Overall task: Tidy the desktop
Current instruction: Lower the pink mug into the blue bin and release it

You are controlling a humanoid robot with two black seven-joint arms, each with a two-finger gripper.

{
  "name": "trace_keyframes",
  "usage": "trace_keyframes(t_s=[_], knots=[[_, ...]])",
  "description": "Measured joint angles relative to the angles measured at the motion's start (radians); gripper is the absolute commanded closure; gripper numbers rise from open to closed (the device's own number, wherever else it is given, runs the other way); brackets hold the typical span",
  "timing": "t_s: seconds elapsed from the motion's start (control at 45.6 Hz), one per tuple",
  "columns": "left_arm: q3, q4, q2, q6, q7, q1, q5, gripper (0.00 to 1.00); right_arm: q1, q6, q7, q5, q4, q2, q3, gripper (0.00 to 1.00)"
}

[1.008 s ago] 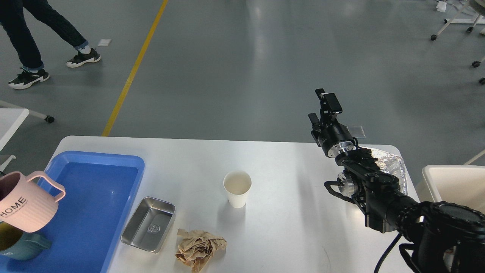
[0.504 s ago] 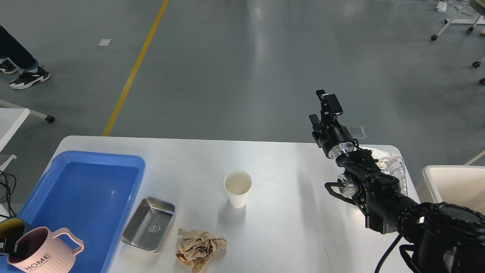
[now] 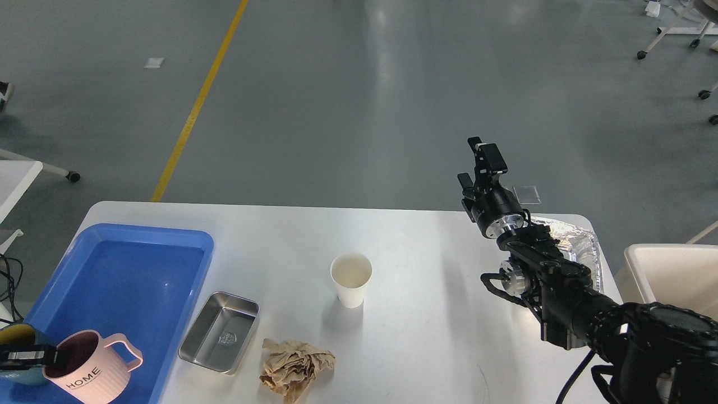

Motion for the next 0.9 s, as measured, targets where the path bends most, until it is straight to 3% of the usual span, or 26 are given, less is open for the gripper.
trace_keyframes(t_s=[0.548, 0.613, 0.679, 0.767, 0.898], knots=[[-0.001, 0.117, -0.124, 0.014, 0.003, -0.003, 0.004, 0.99, -0.004, 0.000, 0.000, 0.000, 0.001, 0.000, 0.000, 0.00], [-0.001, 0.117, -0.131, 0.014, 0.003, -0.002, 0.004, 0.91, -0.003, 0.000, 0.000, 0.000, 0.001, 0.000, 0.000, 0.00], [-0.002, 0.117, -0.133, 0.011, 0.008, -0.004, 0.003, 0.66, -0.002, 0.000, 0.000, 0.001, 0.001, 0.000, 0.000, 0.00], [-0.005, 0.117, -0.133, 0.001, 0.009, -0.013, -0.008, 0.42, -0.001, 0.000, 0.000, 0.002, 0.003, 0.000, 0.000, 0.00], [-0.014, 0.116, -0.131, -0.027, -0.004, -0.020, -0.016, 0.29, -0.001, 0.000, 0.000, 0.002, 0.005, 0.000, 0.000, 0.00]])
